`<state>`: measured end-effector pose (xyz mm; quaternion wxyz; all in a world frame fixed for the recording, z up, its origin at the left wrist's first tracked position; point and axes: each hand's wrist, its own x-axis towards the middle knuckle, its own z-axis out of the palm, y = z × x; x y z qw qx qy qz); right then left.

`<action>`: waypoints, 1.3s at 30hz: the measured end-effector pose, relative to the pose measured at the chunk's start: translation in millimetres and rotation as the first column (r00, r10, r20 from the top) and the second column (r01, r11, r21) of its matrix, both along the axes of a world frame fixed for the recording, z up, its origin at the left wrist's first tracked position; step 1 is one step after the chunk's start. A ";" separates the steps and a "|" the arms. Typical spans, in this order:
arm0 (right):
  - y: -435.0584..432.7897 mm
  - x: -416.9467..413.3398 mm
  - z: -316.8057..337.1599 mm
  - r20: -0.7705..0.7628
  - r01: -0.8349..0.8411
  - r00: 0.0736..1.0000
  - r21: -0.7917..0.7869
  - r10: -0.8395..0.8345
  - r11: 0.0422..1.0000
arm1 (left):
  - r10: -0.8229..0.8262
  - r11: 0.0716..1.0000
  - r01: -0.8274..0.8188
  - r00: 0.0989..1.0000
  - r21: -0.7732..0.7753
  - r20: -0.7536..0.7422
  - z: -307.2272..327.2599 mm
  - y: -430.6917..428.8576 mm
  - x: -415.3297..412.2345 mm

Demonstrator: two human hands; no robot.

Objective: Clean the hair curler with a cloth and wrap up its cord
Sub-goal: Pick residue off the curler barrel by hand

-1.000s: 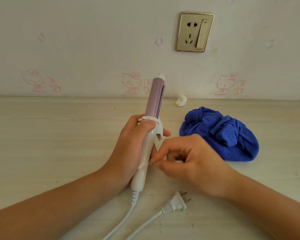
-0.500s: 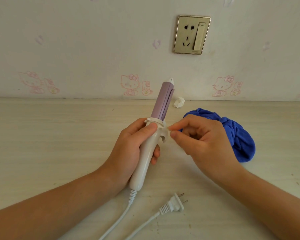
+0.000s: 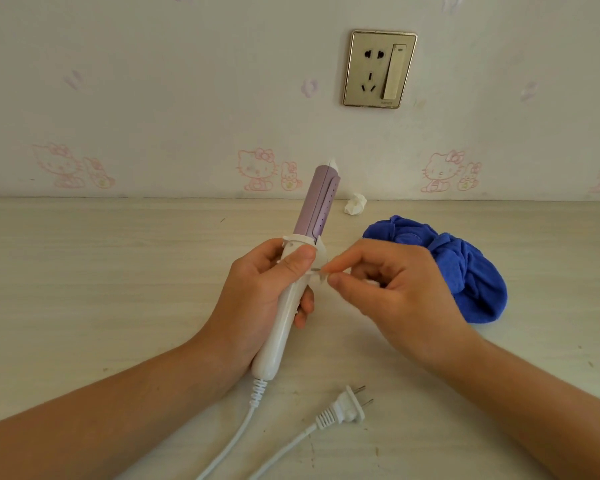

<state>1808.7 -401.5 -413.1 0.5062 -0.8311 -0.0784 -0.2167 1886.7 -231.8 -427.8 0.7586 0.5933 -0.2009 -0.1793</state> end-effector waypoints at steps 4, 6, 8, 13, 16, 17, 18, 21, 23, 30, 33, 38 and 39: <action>2.2 -2.0 0.8 -0.050 -0.072 0.996 0.006 0.072 0.997 | 0.027 1.000 -0.028 1.000 0.010 0.006 1.7 -0.4 -3.2; 5.7 -2.6 -0.8 -0.040 -0.081 0.996 0.009 0.082 0.997 | 0.039 0.999 -0.039 0.999 -0.004 -0.016 2.5 -1.3 -5.0; 4.0 -1.5 -1.2 -0.030 -0.033 0.999 0.008 0.034 0.999 | 0.038 0.999 -0.040 0.998 -0.026 -0.057 2.5 -1.8 -6.2; 7.5 -4.1 -2.6 -0.074 -0.075 0.994 0.033 0.077 0.997 | -0.003 0.999 -0.003 0.994 -0.054 -0.105 3.8 -2.2 -6.2; 5.3 -1.7 -3.5 -0.079 -0.032 0.996 0.022 0.033 0.999 | -0.023 0.999 0.020 0.996 -0.042 -0.083 3.8 -2.1 -3.6; 4.8 -1.7 -3.1 -0.089 -0.030 0.996 0.016 0.031 0.999 | -0.020 0.999 0.018 0.997 -0.035 -0.072 3.9 -1.8 -2.8; 5.0 -2.1 -2.4 -0.097 -0.032 0.995 0.014 0.033 0.999 | -0.015 0.999 0.013 0.998 -0.032 -0.063 3.9 -1.4 -2.0; 6.5 -2.2 -1.6 -0.107 -0.005 0.994 0.017 0.007 1.000 | -0.009 0.999 0.007 0.999 -0.035 -0.048 2.9 -0.6 -0.6; 6.3 -1.4 -1.3 -0.128 0.016 0.992 0.029 -0.012 0.999 | -0.012 0.999 0.011 0.999 -0.030 -0.031 2.2 -0.3 -0.5; 9.8 -3.1 -0.5 -0.135 0.039 0.991 0.107 -0.024 0.994 | -0.039 0.999 0.039 0.999 -0.008 0.004 2.3 -0.1 -1.3; 3.9 -0.3 0.3 -0.136 0.086 0.989 0.147 -0.066 0.985 | -0.046 0.999 0.046 0.999 -0.015 0.002 2.4 -0.5 -2.3; 7.4 -2.6 1.1 -0.141 -0.012 0.990 0.130 0.031 0.991 | -0.083 0.996 0.083 0.996 -0.016 0.027 2.1 -0.7 -4.3; 6.6 -2.3 1.2 -0.133 -0.006 0.991 0.136 0.024 0.991 | -0.086 0.996 0.086 0.996 -0.017 0.028 1.7 -0.8 -5.1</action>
